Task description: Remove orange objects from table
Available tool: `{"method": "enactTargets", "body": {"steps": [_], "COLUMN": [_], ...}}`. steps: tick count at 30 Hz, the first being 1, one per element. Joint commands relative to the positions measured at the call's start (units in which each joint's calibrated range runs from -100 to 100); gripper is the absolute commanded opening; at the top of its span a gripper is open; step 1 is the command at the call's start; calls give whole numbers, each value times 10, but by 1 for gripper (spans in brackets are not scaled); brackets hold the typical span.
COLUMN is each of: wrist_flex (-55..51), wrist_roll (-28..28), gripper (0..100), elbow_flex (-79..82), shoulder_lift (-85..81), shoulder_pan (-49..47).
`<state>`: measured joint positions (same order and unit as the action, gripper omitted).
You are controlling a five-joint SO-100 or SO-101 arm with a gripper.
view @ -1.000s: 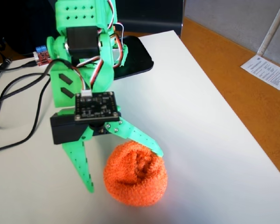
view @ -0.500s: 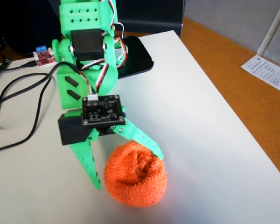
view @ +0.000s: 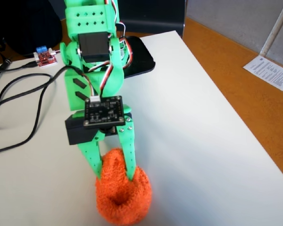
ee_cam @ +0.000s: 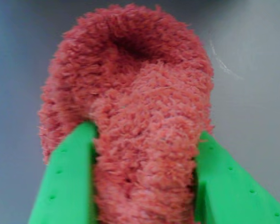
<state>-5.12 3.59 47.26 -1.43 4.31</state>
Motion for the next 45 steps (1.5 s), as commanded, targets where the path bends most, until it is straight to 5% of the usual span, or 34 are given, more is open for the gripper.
{"method": "enactTargets", "body": {"steps": [1,8,15,27,28,30,34,45], "wrist_flex": [8,25,30,227,232,249,242,247], "wrist_roll": [-3,-26,-50,35,38,26,63,60], "gripper": [1,0,0,4,5,28,56,56], "elbow_flex": [-7,-7,-61,23,34,56,99,143], "shoulder_lift": [0,-38,-139,-180,-183,-188,-193,-229], "shoulder_pan": [-4,-69,-287,-626,-633,-638,-619,-585]}}
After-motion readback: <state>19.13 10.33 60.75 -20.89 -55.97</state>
